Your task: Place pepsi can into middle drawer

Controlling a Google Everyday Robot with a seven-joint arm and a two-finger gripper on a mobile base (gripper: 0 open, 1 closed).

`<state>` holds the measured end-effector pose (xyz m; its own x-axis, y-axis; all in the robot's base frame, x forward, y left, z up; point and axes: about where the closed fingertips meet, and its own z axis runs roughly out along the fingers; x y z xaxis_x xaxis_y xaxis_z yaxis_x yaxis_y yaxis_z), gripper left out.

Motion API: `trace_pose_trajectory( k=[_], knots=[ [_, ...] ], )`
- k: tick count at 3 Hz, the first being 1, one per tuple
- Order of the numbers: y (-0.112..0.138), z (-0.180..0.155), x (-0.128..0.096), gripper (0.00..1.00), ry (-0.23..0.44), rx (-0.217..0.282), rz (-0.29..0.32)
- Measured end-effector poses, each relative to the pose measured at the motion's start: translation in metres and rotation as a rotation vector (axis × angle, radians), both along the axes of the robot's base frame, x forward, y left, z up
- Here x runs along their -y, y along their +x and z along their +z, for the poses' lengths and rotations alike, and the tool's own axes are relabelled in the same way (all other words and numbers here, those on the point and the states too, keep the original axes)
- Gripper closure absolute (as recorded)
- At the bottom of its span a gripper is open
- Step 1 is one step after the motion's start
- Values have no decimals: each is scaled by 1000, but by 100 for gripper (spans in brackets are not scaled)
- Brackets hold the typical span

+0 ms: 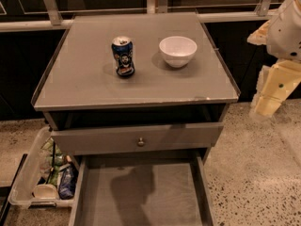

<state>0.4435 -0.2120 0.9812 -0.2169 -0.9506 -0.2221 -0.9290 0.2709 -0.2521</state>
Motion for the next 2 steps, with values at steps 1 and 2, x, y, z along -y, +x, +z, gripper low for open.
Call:
trace_pose_trajectory(
  k=[1, 2],
  knots=[
    [24, 13, -23, 0, 30, 81, 6],
    [66, 22, -63, 0, 126, 182, 50]
  ],
)
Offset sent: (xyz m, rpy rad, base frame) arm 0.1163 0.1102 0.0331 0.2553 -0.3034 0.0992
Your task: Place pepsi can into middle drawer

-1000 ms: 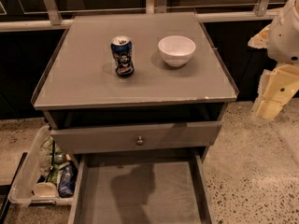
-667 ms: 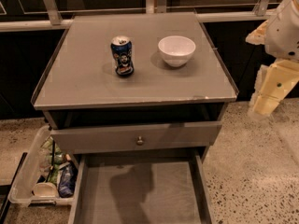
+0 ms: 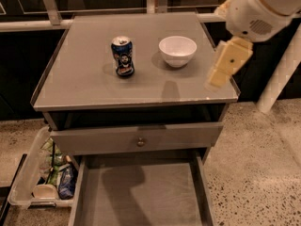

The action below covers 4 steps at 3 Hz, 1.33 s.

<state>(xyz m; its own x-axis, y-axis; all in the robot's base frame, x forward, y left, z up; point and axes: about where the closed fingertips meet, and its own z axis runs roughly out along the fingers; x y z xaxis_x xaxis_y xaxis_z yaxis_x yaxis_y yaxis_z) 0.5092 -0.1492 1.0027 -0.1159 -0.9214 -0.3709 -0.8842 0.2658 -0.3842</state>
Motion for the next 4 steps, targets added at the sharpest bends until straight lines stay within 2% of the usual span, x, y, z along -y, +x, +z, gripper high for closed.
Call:
trace_pose_trajectory(
  k=[1, 2, 3, 4],
  knots=[
    [31, 11, -36, 0, 130, 68, 62],
    [31, 12, -36, 0, 130, 68, 62],
    [43, 6, -47, 0, 161, 90, 78],
    [69, -16, -65, 0, 232, 112, 97]
  ],
)
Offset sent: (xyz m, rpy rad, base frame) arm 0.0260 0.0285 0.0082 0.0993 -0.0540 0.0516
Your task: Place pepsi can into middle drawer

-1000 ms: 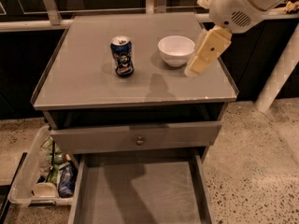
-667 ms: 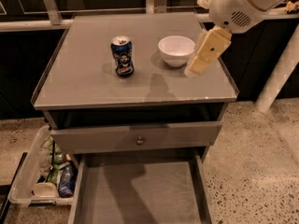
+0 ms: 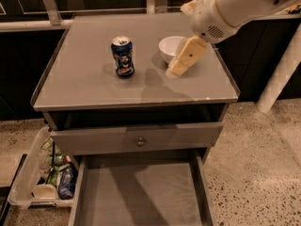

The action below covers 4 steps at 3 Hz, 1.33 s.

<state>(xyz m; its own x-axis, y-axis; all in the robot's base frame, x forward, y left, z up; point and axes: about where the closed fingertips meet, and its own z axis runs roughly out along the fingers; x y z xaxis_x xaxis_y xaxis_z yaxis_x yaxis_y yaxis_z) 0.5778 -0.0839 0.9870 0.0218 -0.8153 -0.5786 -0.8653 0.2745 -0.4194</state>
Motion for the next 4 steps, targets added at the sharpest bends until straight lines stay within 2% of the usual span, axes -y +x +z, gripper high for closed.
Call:
trace_pose_trajectory(
  k=[1, 2, 3, 4],
  knots=[
    [27, -20, -21, 0, 76, 16, 29],
    [49, -37, -38, 0, 136, 7, 49],
    [70, -53, -61, 0, 173, -28, 79],
    [86, -71, -85, 0, 227, -85, 109]
  ],
)
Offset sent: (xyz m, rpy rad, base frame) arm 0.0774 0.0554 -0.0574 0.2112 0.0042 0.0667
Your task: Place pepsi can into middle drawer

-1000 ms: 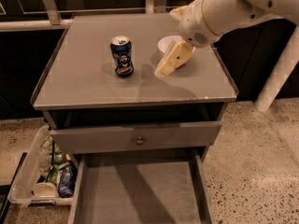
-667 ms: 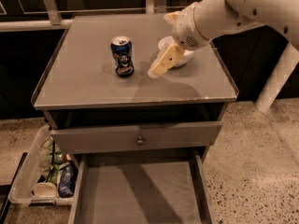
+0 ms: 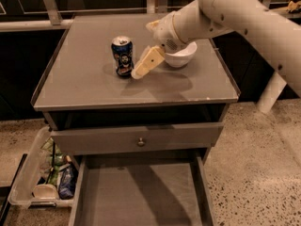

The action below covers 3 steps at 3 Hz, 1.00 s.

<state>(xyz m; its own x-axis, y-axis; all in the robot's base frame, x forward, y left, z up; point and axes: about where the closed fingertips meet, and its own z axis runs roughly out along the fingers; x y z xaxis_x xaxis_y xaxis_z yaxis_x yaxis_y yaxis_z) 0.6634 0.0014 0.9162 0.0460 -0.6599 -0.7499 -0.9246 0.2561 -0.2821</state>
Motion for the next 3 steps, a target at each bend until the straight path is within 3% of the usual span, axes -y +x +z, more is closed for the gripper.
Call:
trace_pose_trajectory(
  k=[3],
  knots=[
    [19, -11, -63, 0, 126, -77, 71]
  ],
)
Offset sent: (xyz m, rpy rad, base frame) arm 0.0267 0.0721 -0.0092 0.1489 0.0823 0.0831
